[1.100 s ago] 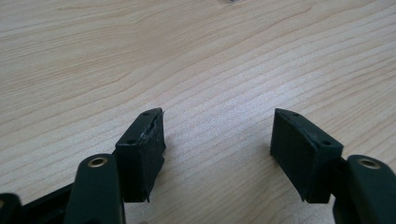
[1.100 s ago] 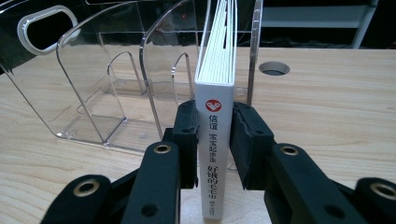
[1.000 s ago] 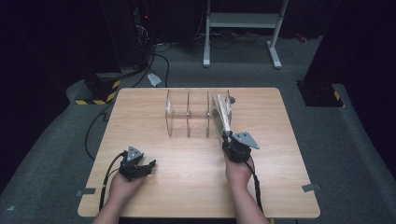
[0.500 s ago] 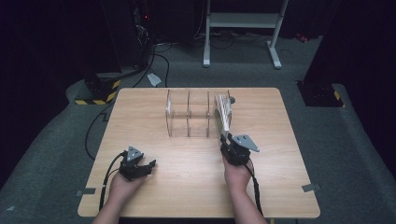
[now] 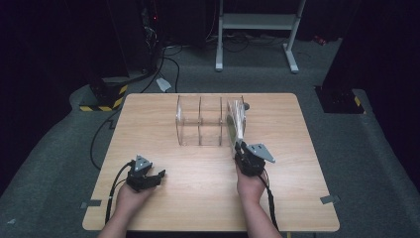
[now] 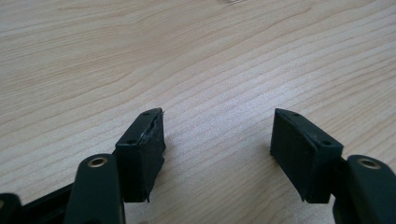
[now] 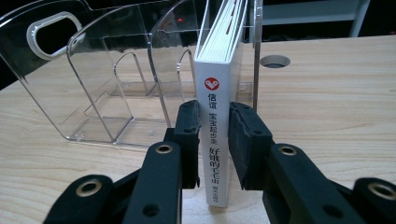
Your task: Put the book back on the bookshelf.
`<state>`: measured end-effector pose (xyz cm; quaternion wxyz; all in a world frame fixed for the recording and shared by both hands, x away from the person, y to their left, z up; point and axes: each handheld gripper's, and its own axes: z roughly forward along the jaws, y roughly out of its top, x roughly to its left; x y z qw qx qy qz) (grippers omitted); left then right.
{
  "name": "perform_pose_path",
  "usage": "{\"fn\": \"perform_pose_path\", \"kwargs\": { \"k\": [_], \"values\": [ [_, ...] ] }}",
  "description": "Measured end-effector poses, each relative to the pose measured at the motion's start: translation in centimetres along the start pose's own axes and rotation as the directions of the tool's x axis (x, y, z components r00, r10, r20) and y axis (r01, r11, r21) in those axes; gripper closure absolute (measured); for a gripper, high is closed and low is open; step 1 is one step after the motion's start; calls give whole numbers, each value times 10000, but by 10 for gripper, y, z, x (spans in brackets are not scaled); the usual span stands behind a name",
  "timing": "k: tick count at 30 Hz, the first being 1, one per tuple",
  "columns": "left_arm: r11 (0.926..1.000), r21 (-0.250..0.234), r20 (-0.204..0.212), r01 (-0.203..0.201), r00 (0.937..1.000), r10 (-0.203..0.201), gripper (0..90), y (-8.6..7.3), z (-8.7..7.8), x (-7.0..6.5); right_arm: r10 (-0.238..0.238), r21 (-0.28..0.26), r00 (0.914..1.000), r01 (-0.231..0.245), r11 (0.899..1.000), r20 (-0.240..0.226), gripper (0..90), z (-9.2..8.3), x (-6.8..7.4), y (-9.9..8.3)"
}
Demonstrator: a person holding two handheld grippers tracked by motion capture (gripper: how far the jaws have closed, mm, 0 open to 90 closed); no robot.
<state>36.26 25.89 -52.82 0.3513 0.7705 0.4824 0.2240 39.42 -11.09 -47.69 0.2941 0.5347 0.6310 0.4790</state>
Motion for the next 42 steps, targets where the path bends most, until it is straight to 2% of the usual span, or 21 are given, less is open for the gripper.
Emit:
{"fn": "perform_pose_path", "kwargs": {
  "k": [11, 30, 34, 42],
  "values": [
    [10000, 1, 0, 0, 10000, 0, 351, 0, 0, 0, -4, -145, 9991, 10, 9999, 421, 737, 7, 3, 2],
    [10000, -2, 2, 3, 10000, -3, 351, 0, 0, 0, -24, -211, 9984, 36, 9998, 557, 731, 14, 5, 5],
    [10000, 0, 3, 4, 10000, -4, 351, 0, 0, 0, -132, -306, 9989, 146, 9994, 449, 675, 11, 6, 7],
    [10000, 1, -5, -4, 10000, 4, 351, 0, 0, 0, -188, -159, 9996, 192, 9997, 231, 547, 9, 6, 8]
  ]
}}
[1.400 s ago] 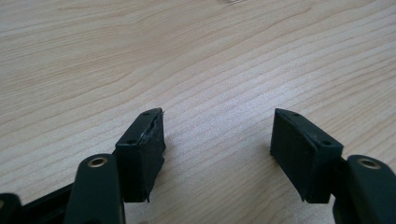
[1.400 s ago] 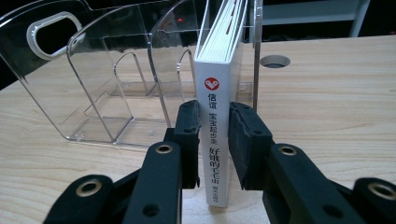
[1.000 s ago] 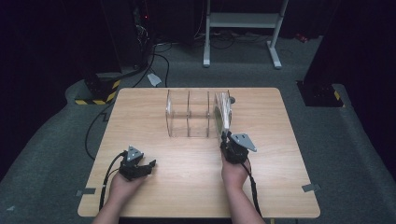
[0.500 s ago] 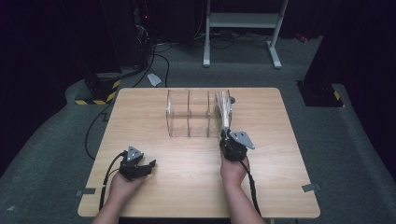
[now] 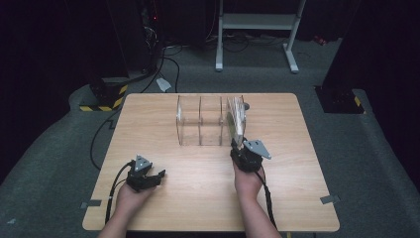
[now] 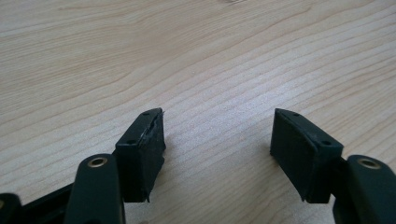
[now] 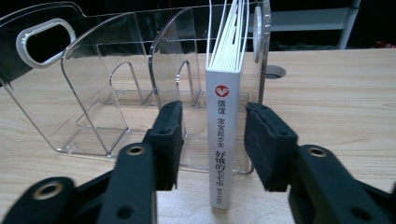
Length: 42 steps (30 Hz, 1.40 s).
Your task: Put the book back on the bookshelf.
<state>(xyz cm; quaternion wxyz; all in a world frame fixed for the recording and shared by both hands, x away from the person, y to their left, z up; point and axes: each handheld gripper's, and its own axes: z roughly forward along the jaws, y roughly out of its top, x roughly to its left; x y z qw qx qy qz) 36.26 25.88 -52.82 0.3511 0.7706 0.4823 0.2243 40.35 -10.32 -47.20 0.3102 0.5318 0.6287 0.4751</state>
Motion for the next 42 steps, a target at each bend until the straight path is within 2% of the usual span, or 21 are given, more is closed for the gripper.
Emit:
{"fn": "perform_pose_path", "kwargs": {
  "k": [8, 17, 23, 28, 32, 37, 42],
  "values": [
    [10000, 3, -4, 31, 10000, -31, 351, 0, 0, -1, -309, 140, 9988, 314, 9994, -368, 405, 0, 1, 1],
    [10000, 28, 25, -10, 10000, 10, 351, -3, -3, -2, -480, 233, 9962, 498, 9985, -731, 338, -6, -2, 2],
    [10000, 13, 82, -32, 10000, 32, 347, -6, -7, -4, -574, 431, 9927, 623, 9971, -1062, 286, -13, -12, -1],
    [10000, 29, 127, -84, 9999, 83, 339, -8, -10, -5, -784, 782, 9909, 872, 9931, -1090, 265, -21, -28, -10],
    [10000, 28, 158, -94, 9998, 93, 334, -9, -10, -5, -916, 1135, 9918, 1014, 9883, -886, 262, -29, -46, -21],
    [9999, 29, 168, -98, 9998, 97, 330, -9, -10, -5, -1117, 1911, 9933, 1155, 9747, -308, 264, -38, -73, -38],
    [9999, 47, 171, -104, 9998, 103, 328, -9, -10, -5, -1299, 2828, 9911, 1168, 9520, 279, 254, -47, -102, -53]
  ]
}}
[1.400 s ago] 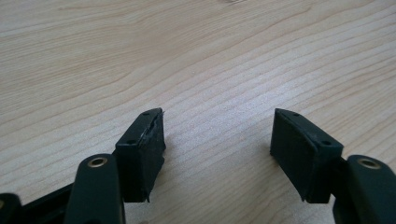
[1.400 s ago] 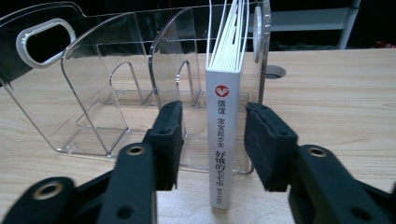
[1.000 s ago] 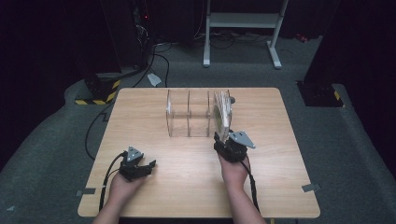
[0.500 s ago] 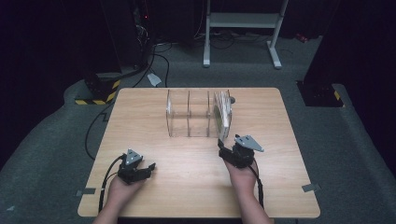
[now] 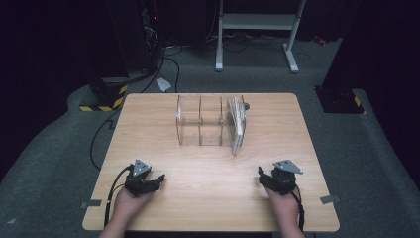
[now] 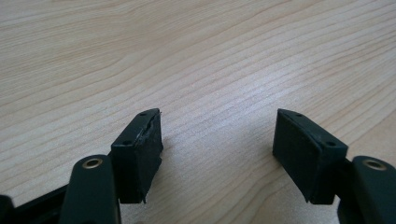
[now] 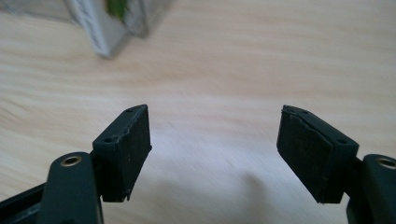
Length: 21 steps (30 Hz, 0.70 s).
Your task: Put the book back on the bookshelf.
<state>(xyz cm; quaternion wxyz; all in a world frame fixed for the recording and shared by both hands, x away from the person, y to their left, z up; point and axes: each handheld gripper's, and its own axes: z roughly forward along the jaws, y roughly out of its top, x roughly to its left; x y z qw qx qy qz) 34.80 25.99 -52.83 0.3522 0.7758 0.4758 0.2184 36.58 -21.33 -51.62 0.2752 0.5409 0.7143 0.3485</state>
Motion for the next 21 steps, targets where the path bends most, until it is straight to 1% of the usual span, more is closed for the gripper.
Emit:
{"fn": "perform_pose_path", "kwargs": {
  "k": [2, 4, 6, 7, 9, 10, 12, 14, 21],
  "values": [
    [10000, 6, 3, -4, 10000, 4, 328, 0, 0, 0, -81, 379, 9998, 74, 9993, 173, 240, -1, -10, -6],
    [10000, 4, 2, -7, 10000, 7, 328, 0, 0, 0, -142, 855, 9993, 112, 9963, 346, 226, -2, -17, -10],
    [10000, 4, 2, -6, 10000, 6, 327, 0, 0, 0, -102, 993, 9989, 57, 9950, 456, 226, -5, -24, -13],
    [10000, 5, 1, -16, 10000, 16, 327, 0, 0, 0, -57, 1101, 9990, 7, 9939, 449, 212, -5, -27, -14],
    [10000, 7, 2, -22, 10000, 22, 327, 0, 0, 0, 213, 1214, 9995, -240, 9923, 239, 185, -6, -34, -15],
    [10000, 5, 12, -22, 10000, 22, 325, 0, 0, 0, 157, 1217, 9996, -184, 9924, 230, 185, -7, -36, -16],
    [10000, 11, 12, -28, 10000, 28, 324, 0, 0, 0, 144, 1224, 9998, -157, 9924, 115, 183, -7, -37, -16],
    [10000, 11, 8, -33, 10000, 33, 324, 0, 0, 0, 152, 1218, 9998, -163, 9924, 96, 188, -7, -38, -16],
    [10000, -18, -14, -18, 10000, 18, 323, 0, 0, -1, 179, 1229, 9996, -202, 9922, 200, 194, -8, -36, -16]
  ]
}}
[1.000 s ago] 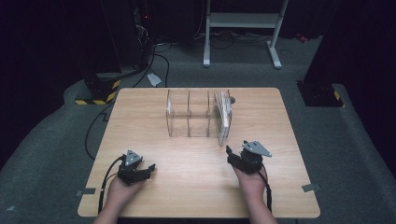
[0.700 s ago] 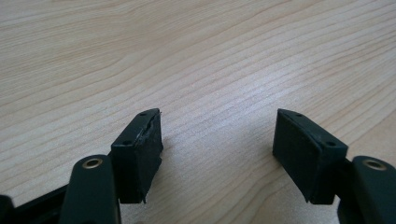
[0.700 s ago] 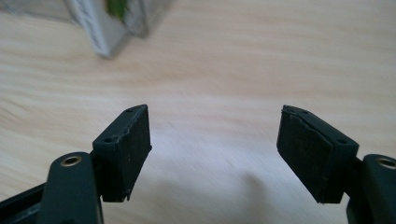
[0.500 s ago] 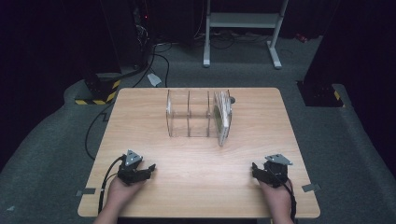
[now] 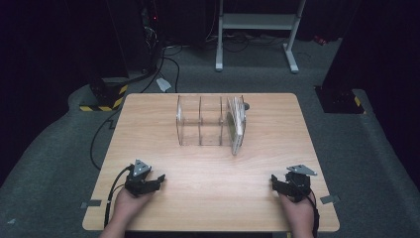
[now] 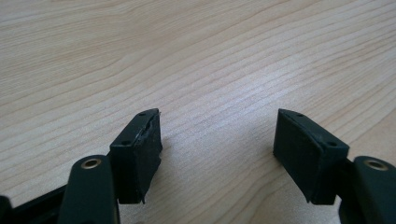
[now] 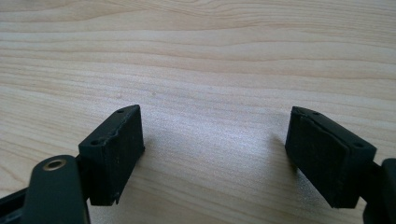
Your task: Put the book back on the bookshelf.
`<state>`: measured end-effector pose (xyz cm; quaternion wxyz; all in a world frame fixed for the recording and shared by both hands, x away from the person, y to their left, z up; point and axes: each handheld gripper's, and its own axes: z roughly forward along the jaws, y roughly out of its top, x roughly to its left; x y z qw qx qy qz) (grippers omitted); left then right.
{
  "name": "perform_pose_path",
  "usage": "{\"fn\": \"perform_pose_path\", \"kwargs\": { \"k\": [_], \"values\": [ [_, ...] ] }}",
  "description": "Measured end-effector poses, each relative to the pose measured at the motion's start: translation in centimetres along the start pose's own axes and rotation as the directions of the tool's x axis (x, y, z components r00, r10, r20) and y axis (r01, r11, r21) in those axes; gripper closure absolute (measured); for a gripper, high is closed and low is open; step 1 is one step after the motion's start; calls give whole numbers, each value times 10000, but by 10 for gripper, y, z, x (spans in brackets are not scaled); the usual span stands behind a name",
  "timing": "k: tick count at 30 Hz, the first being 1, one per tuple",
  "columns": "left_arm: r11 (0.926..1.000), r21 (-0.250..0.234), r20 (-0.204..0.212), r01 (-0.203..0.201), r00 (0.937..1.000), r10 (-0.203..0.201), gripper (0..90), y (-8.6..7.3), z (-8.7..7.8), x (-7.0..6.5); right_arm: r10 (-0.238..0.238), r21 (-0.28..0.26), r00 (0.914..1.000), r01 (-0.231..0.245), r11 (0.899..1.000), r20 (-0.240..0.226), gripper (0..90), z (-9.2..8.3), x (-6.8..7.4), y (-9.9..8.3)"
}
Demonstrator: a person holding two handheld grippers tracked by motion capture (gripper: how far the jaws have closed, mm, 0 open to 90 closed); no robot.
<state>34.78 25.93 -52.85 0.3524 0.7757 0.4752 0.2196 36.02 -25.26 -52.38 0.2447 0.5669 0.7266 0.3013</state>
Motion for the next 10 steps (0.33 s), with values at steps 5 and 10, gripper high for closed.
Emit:
{"fn": "perform_pose_path", "kwargs": {
  "k": [5, 10],
  "values": [
    [10000, 11, 12, -25, 10000, 25, 320, 0, 0, 0, 8, -7, 10000, -8, 10000, 15, 195, 0, 0, 0],
    [10000, 19, 67, -41, 10000, 41, 317, 0, 0, 0, 11, -9, 10000, -11, 10000, 16, 195, 0, 0, 0]
  ]
}}
